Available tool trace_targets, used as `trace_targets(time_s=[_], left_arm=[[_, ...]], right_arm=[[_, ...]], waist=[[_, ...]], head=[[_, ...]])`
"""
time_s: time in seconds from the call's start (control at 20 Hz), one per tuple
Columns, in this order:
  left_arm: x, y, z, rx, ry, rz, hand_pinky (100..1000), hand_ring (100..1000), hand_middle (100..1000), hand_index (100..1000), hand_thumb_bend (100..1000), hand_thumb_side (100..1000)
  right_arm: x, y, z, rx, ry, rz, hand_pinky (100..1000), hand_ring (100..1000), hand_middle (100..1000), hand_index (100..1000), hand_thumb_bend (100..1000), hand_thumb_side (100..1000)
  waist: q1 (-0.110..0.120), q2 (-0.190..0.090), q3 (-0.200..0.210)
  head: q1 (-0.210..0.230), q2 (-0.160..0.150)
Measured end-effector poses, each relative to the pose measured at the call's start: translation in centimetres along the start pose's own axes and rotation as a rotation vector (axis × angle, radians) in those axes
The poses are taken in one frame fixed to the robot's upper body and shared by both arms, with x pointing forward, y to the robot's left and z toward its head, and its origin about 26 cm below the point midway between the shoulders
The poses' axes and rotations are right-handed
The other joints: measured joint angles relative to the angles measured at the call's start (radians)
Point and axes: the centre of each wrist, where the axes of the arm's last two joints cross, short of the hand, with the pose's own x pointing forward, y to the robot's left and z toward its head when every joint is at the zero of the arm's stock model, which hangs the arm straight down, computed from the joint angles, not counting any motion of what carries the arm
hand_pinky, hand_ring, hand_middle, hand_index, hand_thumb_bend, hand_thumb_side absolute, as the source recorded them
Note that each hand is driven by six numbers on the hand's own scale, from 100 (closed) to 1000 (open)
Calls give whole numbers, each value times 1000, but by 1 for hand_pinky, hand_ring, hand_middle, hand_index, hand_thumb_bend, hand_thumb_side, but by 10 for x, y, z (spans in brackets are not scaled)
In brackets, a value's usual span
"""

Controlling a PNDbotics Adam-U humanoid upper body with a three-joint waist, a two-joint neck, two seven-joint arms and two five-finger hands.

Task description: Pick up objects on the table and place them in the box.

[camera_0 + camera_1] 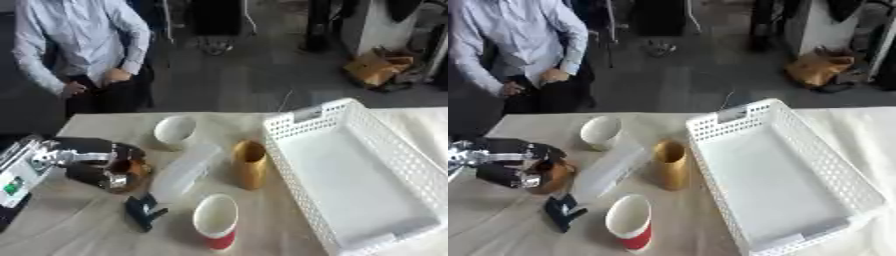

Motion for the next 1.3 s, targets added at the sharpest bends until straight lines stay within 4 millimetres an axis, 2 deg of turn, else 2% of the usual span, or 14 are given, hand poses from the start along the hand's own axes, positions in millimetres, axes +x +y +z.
trace_targets(time_s=[0.35,0.5,0.75,1.0,1.05,1.1,1.15,1.3], left_arm=[[-4,-7,-3,-12,14,-31,1000,1000,1000,1000,157,1000],[-4,-8,-5,-7,10,-46,1000,1000,1000,1000,100,1000],[3,1,-3,41,-28,-65,1000,1000,1000,1000,100,1000],[13,25,13,121,-44,-92,1000,1000,1000,1000,100,846],[14,29,16,137,-39,-97,1000,1000,1000,1000,100,791],[15,33,19,155,-31,-103,1000,1000,1000,1000,100,782],[15,36,21,173,-22,-111,1000,1000,1000,1000,100,725],[16,40,24,215,13,-158,1000,1000,1000,1000,118,695]], right_arm=[[0,0,0,-2,6,-6,703,786,758,670,100,1000],[0,0,0,-3,10,-8,703,785,757,669,100,1000],[-1,-1,0,-5,12,-4,702,784,757,668,100,1000],[-2,-2,1,-2,15,-1,702,784,755,665,100,1000],[-2,-2,1,-2,15,-2,702,784,755,665,100,1000],[-2,-2,1,-2,15,-2,702,784,755,665,100,1000],[-2,-2,1,-2,15,-2,702,784,755,664,100,1000],[-2,-2,1,-4,19,-4,702,784,755,663,100,1000]], waist=[[-2,0,0],[-3,1,-2],[-5,2,-1],[-2,1,4],[-2,1,5],[-2,1,5],[-2,1,5],[-2,1,0]], head=[[4,0],[4,-4],[4,-8],[4,-8],[3,-8],[3,-8],[3,-8],[3,-8]])
